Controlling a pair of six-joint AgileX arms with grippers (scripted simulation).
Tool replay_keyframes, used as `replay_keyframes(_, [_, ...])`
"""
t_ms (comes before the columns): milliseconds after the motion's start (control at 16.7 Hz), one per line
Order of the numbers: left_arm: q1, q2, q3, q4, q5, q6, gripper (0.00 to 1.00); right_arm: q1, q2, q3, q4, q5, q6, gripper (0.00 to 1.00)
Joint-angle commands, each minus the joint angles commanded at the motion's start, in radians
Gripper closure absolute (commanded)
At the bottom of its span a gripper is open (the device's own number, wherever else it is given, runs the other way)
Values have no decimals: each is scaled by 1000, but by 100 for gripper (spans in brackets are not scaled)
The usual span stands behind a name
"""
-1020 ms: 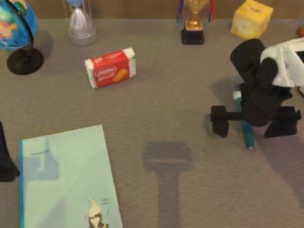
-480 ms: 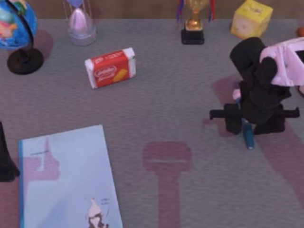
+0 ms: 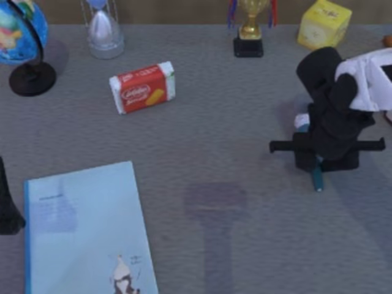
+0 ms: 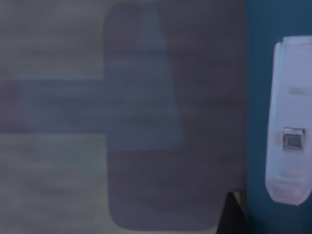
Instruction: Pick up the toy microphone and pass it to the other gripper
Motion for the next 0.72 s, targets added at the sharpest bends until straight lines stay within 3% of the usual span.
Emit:
replay_keyframes(300, [0,0,0,0,0,0,0,3,-37,-44,200,-71,-52,100])
replay_keyframes(720, [0,0,0,0,0,0,0,-1,-155,-214,810,-258,-188,100])
